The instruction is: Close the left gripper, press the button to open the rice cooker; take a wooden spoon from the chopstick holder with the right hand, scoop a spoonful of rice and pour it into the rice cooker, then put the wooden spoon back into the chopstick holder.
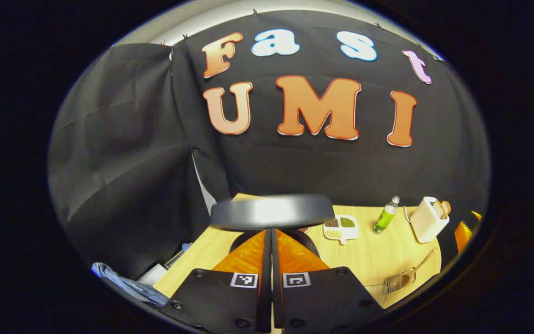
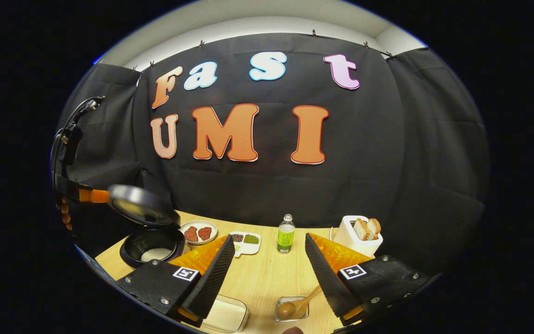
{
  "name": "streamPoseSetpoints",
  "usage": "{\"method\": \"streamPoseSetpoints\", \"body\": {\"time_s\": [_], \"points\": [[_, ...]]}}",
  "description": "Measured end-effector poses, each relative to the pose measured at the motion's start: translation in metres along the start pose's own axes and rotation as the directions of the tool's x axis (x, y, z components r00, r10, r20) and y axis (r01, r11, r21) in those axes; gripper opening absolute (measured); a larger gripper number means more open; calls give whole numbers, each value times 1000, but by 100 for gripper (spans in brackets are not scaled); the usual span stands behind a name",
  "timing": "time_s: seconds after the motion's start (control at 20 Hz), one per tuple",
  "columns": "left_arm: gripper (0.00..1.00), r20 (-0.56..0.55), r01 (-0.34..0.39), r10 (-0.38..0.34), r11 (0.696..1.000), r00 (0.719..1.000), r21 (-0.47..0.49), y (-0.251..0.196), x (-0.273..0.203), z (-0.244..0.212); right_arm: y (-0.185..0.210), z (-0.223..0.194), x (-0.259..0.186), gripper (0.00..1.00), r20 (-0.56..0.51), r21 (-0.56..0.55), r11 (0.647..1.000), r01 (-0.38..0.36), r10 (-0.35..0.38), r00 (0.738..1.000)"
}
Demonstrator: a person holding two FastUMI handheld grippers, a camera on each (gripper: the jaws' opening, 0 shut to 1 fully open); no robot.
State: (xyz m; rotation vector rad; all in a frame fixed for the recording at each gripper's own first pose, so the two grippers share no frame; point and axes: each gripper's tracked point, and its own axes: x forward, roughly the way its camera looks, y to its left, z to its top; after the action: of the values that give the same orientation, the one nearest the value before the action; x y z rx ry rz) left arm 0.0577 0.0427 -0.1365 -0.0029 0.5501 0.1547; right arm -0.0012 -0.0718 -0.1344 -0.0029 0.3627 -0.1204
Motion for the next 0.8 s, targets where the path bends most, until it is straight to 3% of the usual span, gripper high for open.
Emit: {"method": "streamPoseSetpoints", "body": {"time_s": [0.15,0.3,0.4,0.55,0.65,0.8], "points": [[6,125,-13,14,1000,992,-8,0,-17,24,4,-2,2,95,-7,3,1000,-5,5,1000],[12,236,-16,16,1000,972,-2,1,-35,37,2,-5,3,95,-10,3,1000,1,-1,1000],[26,277,-27,24,1000,961,7,2,-45,40,-1,-6,3,95,-8,6,1000,9,-9,1000],[29,336,-34,25,999,941,19,-3,-56,46,-7,-11,5,95,-9,15,1000,22,-22,1000],[36,367,-23,14,1000,930,19,-9,-64,47,-12,-15,5,95,-7,21,999,33,-33,999],[58,393,-9,-9,999,919,42,-20,-71,47,-19,-21,6,95,-11,28,999,45,-45,999]]}}
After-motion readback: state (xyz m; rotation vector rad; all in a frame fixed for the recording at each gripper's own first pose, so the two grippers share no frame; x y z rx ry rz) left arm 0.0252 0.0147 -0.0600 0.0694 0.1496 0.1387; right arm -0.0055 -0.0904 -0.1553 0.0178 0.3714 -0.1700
